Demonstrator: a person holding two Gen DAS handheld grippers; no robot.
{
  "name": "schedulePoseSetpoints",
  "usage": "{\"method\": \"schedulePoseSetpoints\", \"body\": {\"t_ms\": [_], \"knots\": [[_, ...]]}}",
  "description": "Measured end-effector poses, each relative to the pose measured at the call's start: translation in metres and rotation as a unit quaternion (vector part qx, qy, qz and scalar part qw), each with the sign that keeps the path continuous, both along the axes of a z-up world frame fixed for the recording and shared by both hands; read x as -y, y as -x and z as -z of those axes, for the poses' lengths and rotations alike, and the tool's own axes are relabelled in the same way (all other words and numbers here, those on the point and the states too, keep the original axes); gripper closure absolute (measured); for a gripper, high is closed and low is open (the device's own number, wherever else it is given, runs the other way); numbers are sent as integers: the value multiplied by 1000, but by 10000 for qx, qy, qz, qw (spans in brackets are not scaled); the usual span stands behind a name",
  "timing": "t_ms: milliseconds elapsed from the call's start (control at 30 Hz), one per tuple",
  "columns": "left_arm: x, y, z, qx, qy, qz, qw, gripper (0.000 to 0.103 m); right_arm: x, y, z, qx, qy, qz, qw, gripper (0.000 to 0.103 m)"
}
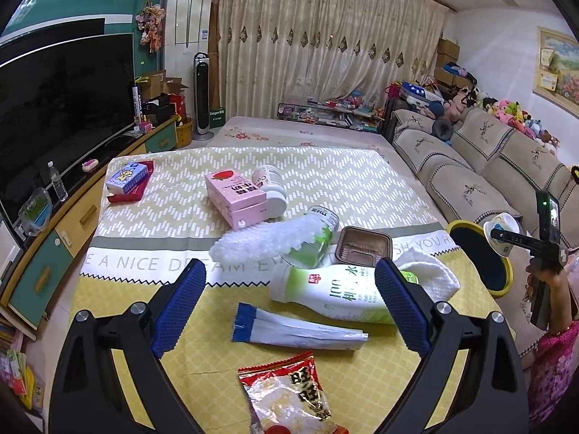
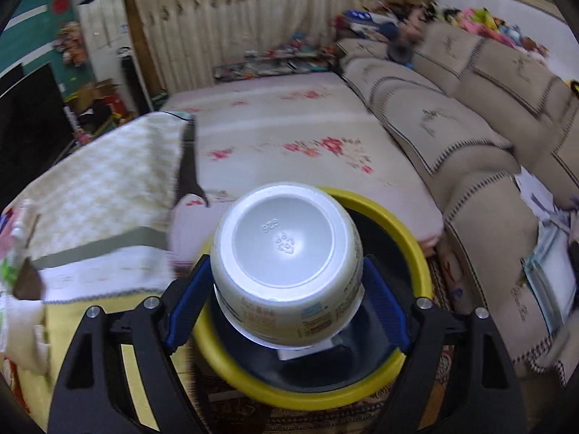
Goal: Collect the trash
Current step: 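Carry the white bowl into the bin and open the right gripper, then grasp the white foam net with the left gripper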
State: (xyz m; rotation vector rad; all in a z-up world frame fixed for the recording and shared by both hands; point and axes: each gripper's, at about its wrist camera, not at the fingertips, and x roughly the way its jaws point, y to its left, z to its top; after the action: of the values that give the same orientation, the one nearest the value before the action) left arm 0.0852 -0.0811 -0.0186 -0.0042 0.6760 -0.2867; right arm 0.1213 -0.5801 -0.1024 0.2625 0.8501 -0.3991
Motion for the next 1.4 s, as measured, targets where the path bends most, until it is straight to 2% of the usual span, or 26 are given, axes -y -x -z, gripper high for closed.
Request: {"method": "schedulePoseSetpoints", "body": {"t_ms": [167,233,400,600,767,933,1133,1300,1400], "knots": [[6,-2,1,1,-92,46,9999,10,7,-14,21,-276,-83,33,9996,24],[6,-4,3,-41,-92,48,9999,10,5,-15,24,-259,-66,30,9996,19],[3,-11,8,-130,-90,10,9999,10,-8,-9,15,-102,32,-35,9999,18],[0,-27,20,-183,-276,10,9994,10,-25,-5,3,14,123,-174,9998,18],[-1,-45,30,-259,-377,-15,9990,11,-33,-6,2,0,104,-261,9996,17],[1,-58,37,-167,-612,-20,9980,12,-36,-9,5,-35,70,-331,9994,17],[2,-75,51,-382,-665,30,9971,27,-38,-10,6,-28,16,-366,9993,17],[5,-80,52,-281,-737,57,9969,29,-38,-11,8,-44,-1,-376,9993,17],[7,-81,51,-225,-771,113,9967,34,-39,-12,10,-62,-16,-395,9992,17]]}}
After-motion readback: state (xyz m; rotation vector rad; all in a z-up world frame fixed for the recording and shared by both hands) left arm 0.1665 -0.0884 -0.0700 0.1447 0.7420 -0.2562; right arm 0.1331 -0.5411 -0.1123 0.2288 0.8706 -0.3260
